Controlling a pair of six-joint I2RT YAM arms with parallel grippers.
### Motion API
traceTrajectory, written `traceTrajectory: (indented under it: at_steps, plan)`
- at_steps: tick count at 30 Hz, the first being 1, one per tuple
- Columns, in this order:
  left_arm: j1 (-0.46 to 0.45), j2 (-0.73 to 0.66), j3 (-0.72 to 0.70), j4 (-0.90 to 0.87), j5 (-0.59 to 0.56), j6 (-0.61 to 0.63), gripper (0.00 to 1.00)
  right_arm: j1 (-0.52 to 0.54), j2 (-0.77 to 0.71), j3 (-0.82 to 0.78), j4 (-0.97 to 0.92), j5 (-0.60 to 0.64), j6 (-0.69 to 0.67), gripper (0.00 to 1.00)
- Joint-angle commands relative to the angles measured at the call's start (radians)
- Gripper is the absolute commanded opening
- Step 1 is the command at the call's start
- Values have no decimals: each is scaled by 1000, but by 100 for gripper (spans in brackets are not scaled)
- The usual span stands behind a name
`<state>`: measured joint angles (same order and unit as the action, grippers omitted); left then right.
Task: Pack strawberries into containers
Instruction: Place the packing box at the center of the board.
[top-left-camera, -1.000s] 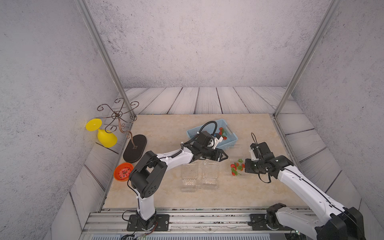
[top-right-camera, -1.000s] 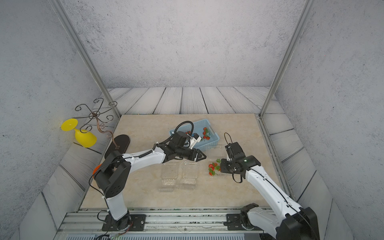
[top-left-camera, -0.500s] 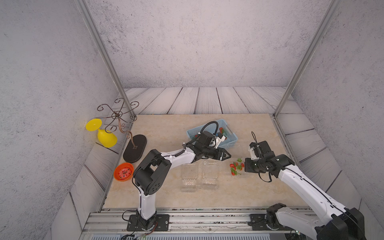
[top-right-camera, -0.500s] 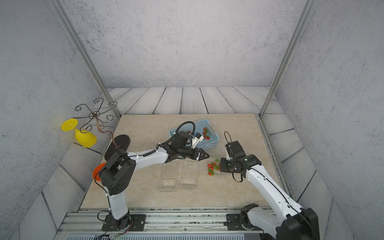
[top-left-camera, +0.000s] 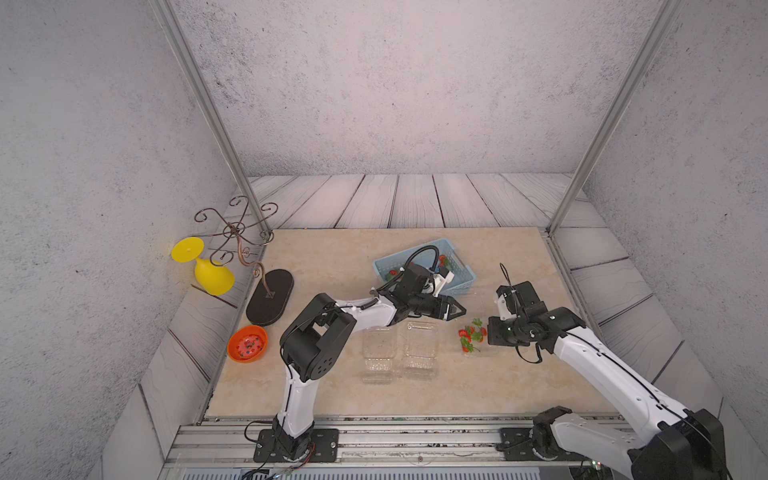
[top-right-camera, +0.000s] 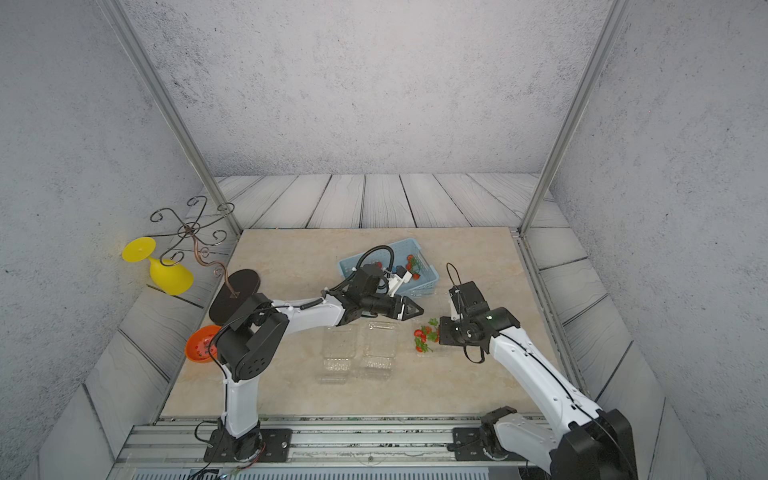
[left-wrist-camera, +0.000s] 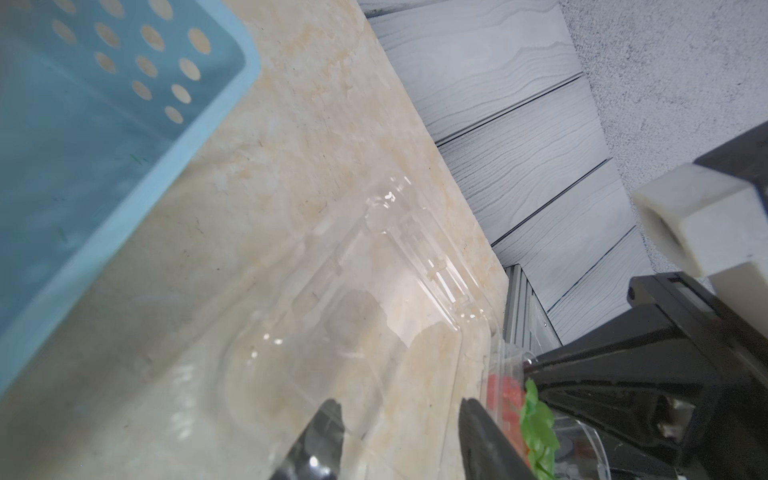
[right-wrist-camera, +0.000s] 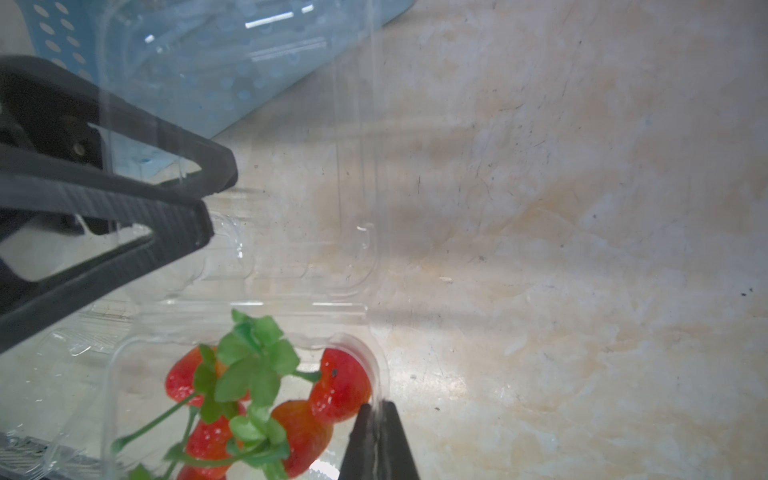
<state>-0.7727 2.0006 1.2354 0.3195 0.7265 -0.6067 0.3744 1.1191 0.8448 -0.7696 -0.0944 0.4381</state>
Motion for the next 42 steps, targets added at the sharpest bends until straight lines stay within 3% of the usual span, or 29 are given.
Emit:
traceTrajectory:
  at_steps: [1,27,37,42]
  plan:
    - [-5,3,-8,84,2,12,49,1,41,2,-20,32,-29,6]
    - [19,99,-41,297,1,-20,49,3,297,13,251,134,-35,11]
    - [32,176,-60,414,14,-74,49,2,403,10,365,155,-52,19]
    - [32,170,-64,406,14,-56,49,1,389,10,399,169,-47,21]
